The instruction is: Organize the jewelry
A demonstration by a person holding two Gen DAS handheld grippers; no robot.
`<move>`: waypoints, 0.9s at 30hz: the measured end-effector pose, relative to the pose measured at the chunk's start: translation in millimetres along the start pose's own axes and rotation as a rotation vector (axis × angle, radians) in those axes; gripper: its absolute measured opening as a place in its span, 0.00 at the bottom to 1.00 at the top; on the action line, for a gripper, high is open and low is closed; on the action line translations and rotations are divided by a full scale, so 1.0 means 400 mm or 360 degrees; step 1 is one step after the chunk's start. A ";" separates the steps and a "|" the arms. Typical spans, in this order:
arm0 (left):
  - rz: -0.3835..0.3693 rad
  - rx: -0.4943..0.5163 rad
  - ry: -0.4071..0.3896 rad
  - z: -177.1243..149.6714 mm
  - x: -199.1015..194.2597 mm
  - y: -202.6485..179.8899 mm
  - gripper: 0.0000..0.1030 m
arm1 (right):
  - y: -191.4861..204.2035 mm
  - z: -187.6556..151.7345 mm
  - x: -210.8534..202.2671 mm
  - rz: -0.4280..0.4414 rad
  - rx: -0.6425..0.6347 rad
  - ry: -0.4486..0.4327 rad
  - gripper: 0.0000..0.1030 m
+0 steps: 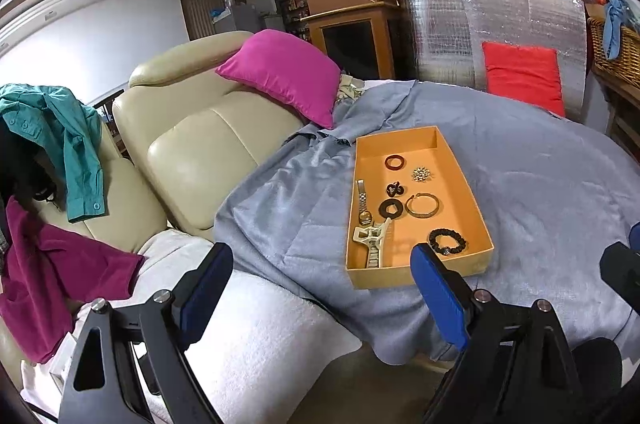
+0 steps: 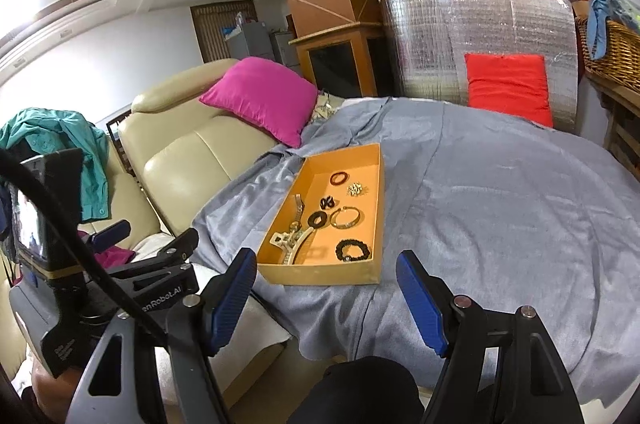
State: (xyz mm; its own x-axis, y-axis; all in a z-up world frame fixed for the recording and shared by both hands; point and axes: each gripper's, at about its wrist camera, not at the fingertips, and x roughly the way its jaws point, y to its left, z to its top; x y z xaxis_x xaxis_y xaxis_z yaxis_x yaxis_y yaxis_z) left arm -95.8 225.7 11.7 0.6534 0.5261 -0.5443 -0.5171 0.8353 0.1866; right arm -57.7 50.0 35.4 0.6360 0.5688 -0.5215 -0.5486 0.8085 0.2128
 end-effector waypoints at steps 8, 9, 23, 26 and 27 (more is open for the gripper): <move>0.0011 -0.0025 0.0031 -0.009 0.030 0.034 0.88 | 0.026 0.006 0.038 -0.0028 -0.0029 0.0041 0.74; 0.0019 -0.0026 0.0027 -0.010 0.032 0.039 0.88 | 0.030 0.009 0.042 -0.0033 -0.0036 0.0044 0.74; 0.0068 -0.0101 0.0052 -0.018 0.084 0.121 0.88 | 0.087 0.057 0.124 -0.0076 -0.0087 0.0090 0.74; 0.0082 -0.0111 0.0071 -0.017 0.099 0.128 0.88 | 0.095 0.062 0.139 -0.0077 -0.0100 0.0102 0.74; 0.0089 -0.0116 0.0079 -0.016 0.106 0.132 0.88 | 0.096 0.064 0.144 -0.0076 -0.0102 0.0106 0.74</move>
State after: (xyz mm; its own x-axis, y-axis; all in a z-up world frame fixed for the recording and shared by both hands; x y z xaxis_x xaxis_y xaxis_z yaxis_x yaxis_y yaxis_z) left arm -98.9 291.0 -6.7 0.5952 0.5614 -0.5750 -0.5919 0.7902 0.1588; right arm -28.0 117.7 34.6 0.6257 0.5168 -0.5843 -0.5534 0.8220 0.1344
